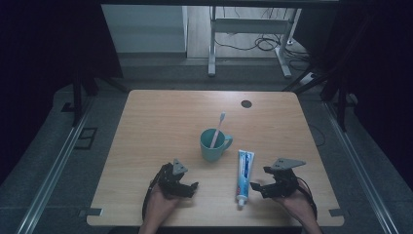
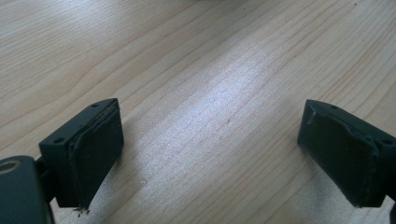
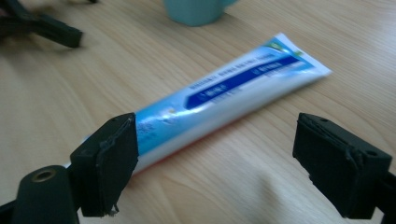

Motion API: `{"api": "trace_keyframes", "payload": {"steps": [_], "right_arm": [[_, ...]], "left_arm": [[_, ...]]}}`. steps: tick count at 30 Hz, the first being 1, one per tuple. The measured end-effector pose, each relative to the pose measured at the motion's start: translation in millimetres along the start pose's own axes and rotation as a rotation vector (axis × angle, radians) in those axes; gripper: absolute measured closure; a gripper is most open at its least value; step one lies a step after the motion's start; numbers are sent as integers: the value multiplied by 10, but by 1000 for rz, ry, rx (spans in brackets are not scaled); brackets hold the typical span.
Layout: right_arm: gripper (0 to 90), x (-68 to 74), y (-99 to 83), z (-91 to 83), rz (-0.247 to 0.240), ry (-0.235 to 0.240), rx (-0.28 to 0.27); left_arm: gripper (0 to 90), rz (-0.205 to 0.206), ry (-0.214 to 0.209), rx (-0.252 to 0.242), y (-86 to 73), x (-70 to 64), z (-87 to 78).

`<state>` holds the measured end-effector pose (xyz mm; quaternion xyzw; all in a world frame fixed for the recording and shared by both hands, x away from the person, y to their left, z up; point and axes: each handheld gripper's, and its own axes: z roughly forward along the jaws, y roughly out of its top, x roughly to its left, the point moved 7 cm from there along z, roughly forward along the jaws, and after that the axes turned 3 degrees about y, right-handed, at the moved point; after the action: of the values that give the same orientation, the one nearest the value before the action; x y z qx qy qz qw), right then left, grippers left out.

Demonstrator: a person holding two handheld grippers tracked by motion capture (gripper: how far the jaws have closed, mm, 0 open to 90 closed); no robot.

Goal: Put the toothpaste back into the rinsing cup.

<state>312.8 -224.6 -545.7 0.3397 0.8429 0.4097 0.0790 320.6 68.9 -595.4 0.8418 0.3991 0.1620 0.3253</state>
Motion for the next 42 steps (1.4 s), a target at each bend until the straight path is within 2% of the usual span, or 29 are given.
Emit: {"api": "trace_keyframes", "payload": {"steps": [2, 6, 9, 13, 17, 19, 26, 32, 37, 42], "right_arm": [[219, 64, 21, 10, -11, 3, 9], [458, 205, 61, 46, -50, 28, 17], [605, 310, 94, 71, -77, 59, 5], [750, 423, 130, 99, -93, 97, -6], [856, 501, 120, 166, -97, 130, 15], [886, 522, 107, 209, -94, 138, 31], [891, 599, 48, 336, -106, 155, 88], [892, 601, 37, 342, -79, 166, 112], [892, 546, -30, 350, -76, 130, 166], [891, 477, -83, 332, -57, 111, 186]], "left_arm": [[71, 0, 0, 0, 0, 0, 0], [71, 2, 0, 2, -1, 2, -1], [71, 2, 0, 2, -1, 2, -2], [72, 1, 0, 1, -1, 1, -1], [72, 2, 0, 1, -1, 2, -1], [72, 1, 0, 1, -1, 1, -1], [72, 1, 0, 1, -1, 2, -1], [72, -1, 0, -1, 0, 0, 0], [72, 3, 0, 2, -1, 2, -2], [72, 3, 0, 2, -2, 3, -2]]}}
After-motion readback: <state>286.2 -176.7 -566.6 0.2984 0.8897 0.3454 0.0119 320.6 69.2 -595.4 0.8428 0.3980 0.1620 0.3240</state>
